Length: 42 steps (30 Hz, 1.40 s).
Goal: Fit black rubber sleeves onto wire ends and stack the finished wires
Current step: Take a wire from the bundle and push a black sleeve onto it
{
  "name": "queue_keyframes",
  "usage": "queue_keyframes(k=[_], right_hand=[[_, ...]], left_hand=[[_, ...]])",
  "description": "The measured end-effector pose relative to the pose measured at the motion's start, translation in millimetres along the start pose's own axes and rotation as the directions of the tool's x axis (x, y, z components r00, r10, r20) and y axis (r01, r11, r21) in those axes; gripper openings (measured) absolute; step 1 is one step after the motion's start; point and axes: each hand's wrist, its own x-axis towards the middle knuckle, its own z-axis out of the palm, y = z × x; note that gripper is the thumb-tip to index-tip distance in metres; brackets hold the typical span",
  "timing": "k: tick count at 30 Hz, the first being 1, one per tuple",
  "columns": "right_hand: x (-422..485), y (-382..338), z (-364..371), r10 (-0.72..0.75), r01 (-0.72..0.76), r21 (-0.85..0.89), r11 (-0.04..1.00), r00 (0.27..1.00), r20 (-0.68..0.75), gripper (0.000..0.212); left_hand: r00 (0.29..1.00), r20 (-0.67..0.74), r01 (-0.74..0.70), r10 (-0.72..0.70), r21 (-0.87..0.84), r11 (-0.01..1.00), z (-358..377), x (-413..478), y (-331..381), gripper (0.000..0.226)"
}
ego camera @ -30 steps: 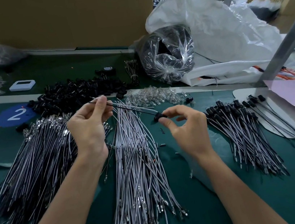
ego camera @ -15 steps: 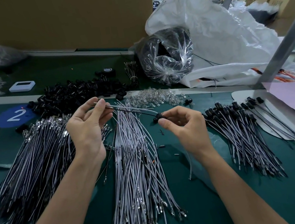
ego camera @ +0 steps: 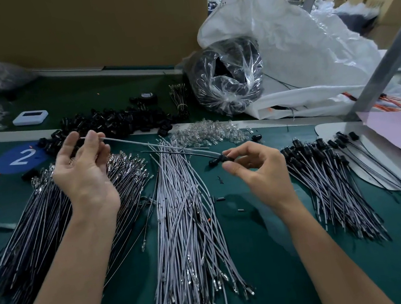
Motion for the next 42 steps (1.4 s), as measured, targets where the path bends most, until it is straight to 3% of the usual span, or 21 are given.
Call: queue_keyframes(k=[6,14,16,19,23,26,30,34,35,36,38,39,42], right_hand=[[5.1,6.2,-10.0,0.056,-0.055,0.029,0.998,0.997,-0.045,0.011],[10.3,4.0,-27.2,0.24,-0.204,0.454,0.867,0.971,-0.021,0.008],[10.9,1.1,-27.9,0.237,-0.193,0.62,0.761,0.971,0.011,0.012],[12.6,-2.5,-32.8,0.196,-0.129,0.851,0.51,0.98,0.031,0.012],[11.8,-6.5,-37.9,0.23,-0.087,0.95,0.301,0.973,0.017,0.024],[11.2,-14.8,-44.2,0.279,-0.026,0.987,0.16,0.96,-0.02,0.03],[19.6,-34.8,-79.4,0.141,0.08,0.996,0.036,0.986,-0.084,0.012],[40.0,-73.6,-124.0,-0.097,-0.128,0.989,0.068,0.986,0.134,0.02],[44.0,-81.7,-126.6,-0.098,-0.144,0.978,0.15,0.982,0.16,0.026],[45.9,-87.9,-124.7,-0.059,-0.109,0.935,0.339,0.989,0.137,0.031],[41.2,-90.9,-103.1,-0.015,-0.016,0.62,0.785,0.999,0.045,0.021],[34.5,-87.3,-86.7,-0.012,-0.022,0.453,0.891,0.997,0.073,0.011],[14.2,-62.4,-31.8,0.092,-0.141,0.139,0.98,0.945,0.313,0.045]], left_hand=[[0.997,-0.053,-0.052,0.05,-0.023,0.998,-3.4,4.8,1.7,0.031],[0.992,-0.118,-0.04,0.036,-0.034,0.999,-5.1,5.6,1.4,0.032],[0.998,-0.067,-0.02,0.018,-0.024,1.0,-3.8,4.7,0.3,0.036],[0.998,0.058,0.032,-0.034,0.032,0.999,-0.6,0.4,-1.1,0.031],[0.972,0.2,0.095,-0.122,0.142,0.985,1.6,-7.0,-6.6,0.018],[0.925,0.314,0.147,-0.215,0.225,0.963,1.4,-11.5,-9.3,0.032],[0.9,0.35,0.218,-0.26,0.155,0.963,-0.4,-13.0,-10.0,0.067],[0.892,0.354,0.229,-0.281,0.183,0.956,1.0,-13.3,-10.1,0.061],[0.885,0.372,0.21,-0.281,0.219,0.953,2.7,-15.0,-11.0,0.055],[0.872,0.4,0.181,-0.281,0.269,0.946,4.7,-17.0,-12.3,0.049],[0.831,0.469,0.113,-0.298,0.383,0.917,9.0,-22.5,-15.7,0.039],[0.806,0.498,0.091,-0.321,0.431,0.898,11.4,-26.3,-18.2,0.036],[0.71,0.565,0.075,-0.421,0.533,0.842,14.9,-40.2,-26.1,0.032]])
